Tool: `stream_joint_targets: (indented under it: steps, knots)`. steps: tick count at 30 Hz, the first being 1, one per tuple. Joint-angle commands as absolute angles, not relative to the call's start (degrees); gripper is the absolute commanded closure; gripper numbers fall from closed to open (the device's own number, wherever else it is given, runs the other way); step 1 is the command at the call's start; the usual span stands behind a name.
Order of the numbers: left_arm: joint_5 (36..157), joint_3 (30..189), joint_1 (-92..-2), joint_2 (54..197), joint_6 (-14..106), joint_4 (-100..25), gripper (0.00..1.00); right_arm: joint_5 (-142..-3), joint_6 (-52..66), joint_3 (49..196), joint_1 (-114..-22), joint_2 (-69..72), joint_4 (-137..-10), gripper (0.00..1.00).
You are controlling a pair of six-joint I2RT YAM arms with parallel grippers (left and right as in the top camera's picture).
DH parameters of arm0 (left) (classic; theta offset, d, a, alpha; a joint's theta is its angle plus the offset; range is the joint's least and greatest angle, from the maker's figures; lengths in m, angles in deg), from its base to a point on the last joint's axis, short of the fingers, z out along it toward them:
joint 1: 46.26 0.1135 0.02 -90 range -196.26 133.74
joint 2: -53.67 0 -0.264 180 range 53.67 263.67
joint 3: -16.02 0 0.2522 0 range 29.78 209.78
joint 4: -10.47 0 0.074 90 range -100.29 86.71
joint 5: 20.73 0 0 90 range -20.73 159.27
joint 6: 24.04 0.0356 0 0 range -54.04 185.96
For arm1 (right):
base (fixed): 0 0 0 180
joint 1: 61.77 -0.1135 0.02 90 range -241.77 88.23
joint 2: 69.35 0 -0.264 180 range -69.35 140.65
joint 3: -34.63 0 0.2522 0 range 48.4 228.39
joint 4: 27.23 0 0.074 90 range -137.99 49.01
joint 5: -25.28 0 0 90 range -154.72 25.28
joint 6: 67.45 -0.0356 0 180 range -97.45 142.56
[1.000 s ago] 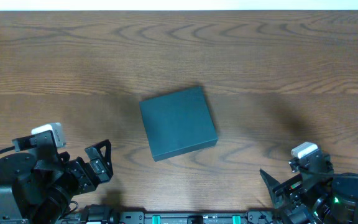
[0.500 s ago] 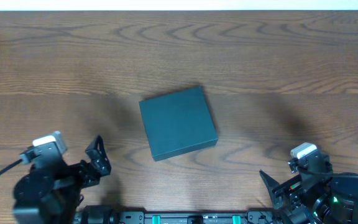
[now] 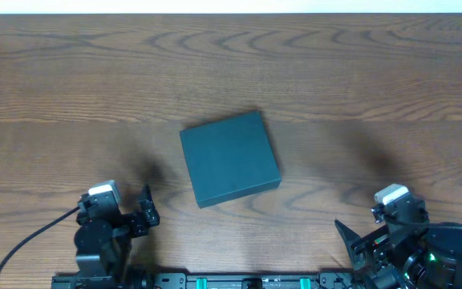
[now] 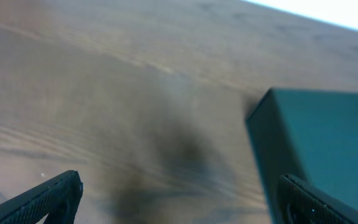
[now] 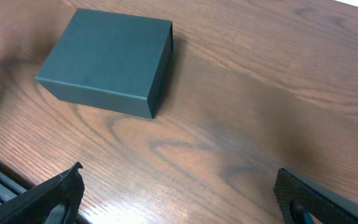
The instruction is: Pack container
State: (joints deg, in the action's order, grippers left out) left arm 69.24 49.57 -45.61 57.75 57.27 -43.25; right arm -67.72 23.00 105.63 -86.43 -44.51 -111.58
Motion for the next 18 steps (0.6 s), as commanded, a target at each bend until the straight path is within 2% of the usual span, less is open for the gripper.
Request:
stream_joint_targets:
  steps: [1,18]
  knots:
    - [66.6,46.0,-45.3,55.0,58.5,-42.8,0.01,-67.8,22.2,105.6,-86.6,-44.6,-111.5,0.01]
    - [65.6,40.1,-45.3,53.9,58.4,-43.9,0.01,-67.8,22.2,105.6,-86.6,-44.6,-111.5,0.01]
